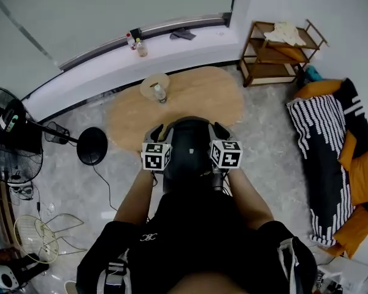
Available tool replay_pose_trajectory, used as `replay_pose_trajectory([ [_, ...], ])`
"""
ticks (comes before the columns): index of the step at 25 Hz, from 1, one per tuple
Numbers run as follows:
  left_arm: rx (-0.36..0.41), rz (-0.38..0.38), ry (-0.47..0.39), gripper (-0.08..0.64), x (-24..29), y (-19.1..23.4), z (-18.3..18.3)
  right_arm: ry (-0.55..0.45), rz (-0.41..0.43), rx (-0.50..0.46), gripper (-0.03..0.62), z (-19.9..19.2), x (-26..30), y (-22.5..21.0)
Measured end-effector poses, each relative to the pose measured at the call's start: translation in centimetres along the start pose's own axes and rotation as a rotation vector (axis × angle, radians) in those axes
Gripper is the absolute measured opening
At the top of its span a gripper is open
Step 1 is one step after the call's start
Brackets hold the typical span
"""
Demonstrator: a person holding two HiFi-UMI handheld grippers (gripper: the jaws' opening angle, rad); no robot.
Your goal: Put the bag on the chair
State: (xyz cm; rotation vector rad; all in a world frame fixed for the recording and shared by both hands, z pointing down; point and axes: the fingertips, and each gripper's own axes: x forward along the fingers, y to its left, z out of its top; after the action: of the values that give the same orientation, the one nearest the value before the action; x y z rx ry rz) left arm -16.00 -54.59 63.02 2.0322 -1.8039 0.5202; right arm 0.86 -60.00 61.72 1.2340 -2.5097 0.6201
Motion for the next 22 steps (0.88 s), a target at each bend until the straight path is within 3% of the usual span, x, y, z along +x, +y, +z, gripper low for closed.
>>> replay_pose_trajectory([
  [4, 0.014, 0.053, -0.156, 0.14, -4.0, 0.5, 7.0, -0.167, 0.022, -0.081, 0.08, 7.2, -2.6, 3.6],
  [9, 0.048, 0.115, -0.322, 0.038, -9.7, -0.6, 14.6, -0.289, -0.044, -0.165, 0.014, 13.8, -6.3, 6.8],
  [15, 0.066, 0.123, -0.365, 0.032, -13.2, -1.6, 16.7, -0.397, -0.008, -0.152, 0.012, 16.8, -9.9, 8.4],
  [22, 0.071, 0.133, -0.363, 0.032, -13.9, -1.8, 17.1, -0.429, 0.003, -0.148, 0.012, 17.4, -10.7, 8.0],
])
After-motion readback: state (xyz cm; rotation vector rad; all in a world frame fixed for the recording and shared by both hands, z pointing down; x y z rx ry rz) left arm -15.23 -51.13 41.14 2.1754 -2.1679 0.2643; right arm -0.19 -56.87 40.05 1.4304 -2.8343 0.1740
